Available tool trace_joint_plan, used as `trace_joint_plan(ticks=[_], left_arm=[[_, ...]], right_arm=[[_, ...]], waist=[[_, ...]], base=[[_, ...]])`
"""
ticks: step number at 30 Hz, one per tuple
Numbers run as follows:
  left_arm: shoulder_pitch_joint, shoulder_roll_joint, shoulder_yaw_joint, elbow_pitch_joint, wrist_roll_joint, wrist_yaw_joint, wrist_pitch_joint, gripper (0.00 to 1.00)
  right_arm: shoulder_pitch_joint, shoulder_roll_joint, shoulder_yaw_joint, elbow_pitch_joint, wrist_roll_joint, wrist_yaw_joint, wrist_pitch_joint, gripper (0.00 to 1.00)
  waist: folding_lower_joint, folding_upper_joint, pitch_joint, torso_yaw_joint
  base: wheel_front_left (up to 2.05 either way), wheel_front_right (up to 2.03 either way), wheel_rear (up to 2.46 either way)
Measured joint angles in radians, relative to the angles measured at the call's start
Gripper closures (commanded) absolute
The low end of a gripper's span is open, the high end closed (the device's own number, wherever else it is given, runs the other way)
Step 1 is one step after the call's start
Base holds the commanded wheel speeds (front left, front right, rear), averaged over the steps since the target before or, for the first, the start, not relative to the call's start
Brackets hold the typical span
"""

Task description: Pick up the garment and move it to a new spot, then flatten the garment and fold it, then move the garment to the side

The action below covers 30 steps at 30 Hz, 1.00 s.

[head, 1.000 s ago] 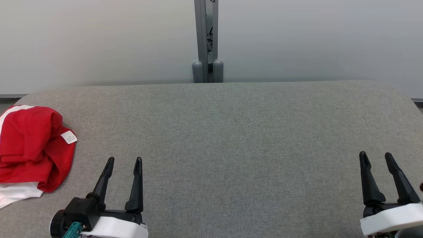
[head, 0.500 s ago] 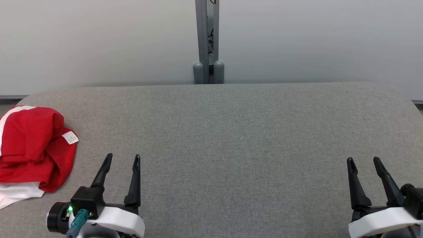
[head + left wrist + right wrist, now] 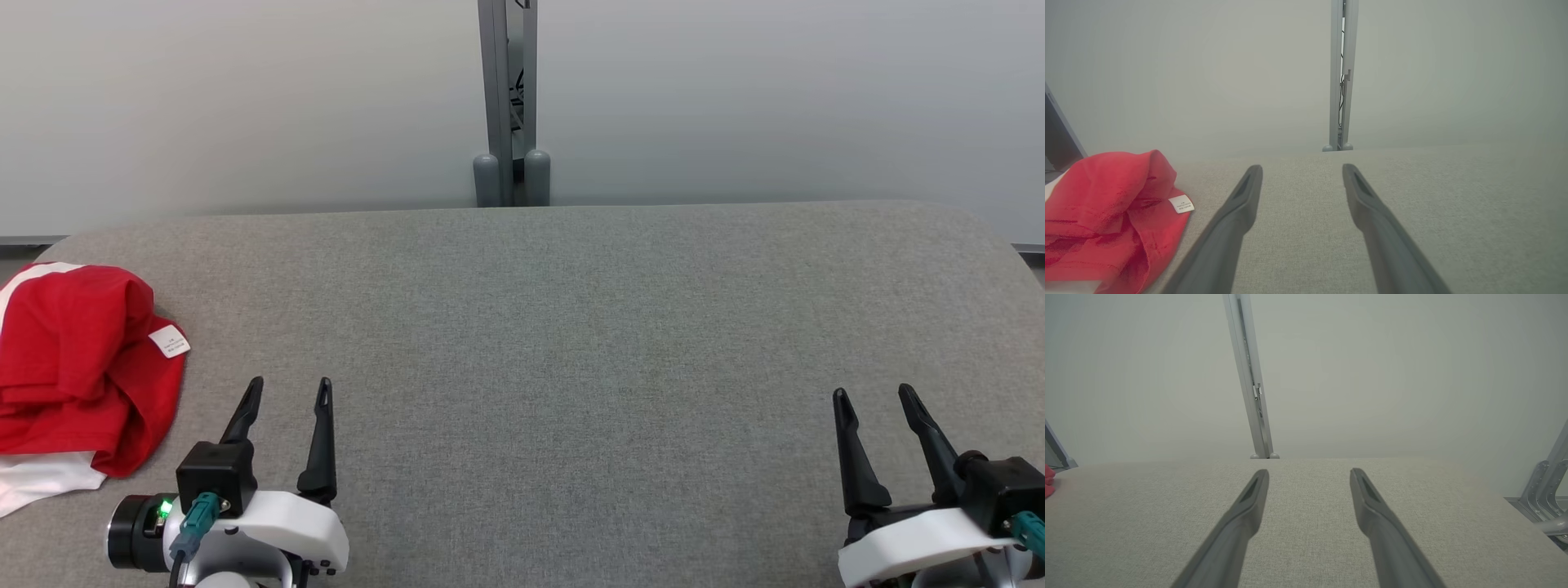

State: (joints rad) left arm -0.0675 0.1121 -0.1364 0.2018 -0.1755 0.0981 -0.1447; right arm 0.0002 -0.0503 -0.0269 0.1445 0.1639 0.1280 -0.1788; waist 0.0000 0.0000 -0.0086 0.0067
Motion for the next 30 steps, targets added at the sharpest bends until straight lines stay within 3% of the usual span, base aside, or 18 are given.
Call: trace_joint_plan(ticks=[13, 30], left_arm=[[-0.033, -0.004, 0.027, 0.048, 0.027, 0.016, 0.018, 0.00], [-0.045, -0.008, 0.023, 0.061, 0.024, 0.027, 0.036, 0.00]], right_arm=[[-0.033, 0.002, 0.016, 0.033, -0.060, 0.001, -0.041, 0.00], [-0.037, 0.002, 0.007, 0.061, -0.015, 0.002, -0.039, 0.00]], waist=[[0.0000, 0.0000, 0.008, 0.000], [0.0000, 0.0000, 0.004, 0.004]], base=[[0.00, 0.00, 0.00], [0.00, 0.00, 0.00]])
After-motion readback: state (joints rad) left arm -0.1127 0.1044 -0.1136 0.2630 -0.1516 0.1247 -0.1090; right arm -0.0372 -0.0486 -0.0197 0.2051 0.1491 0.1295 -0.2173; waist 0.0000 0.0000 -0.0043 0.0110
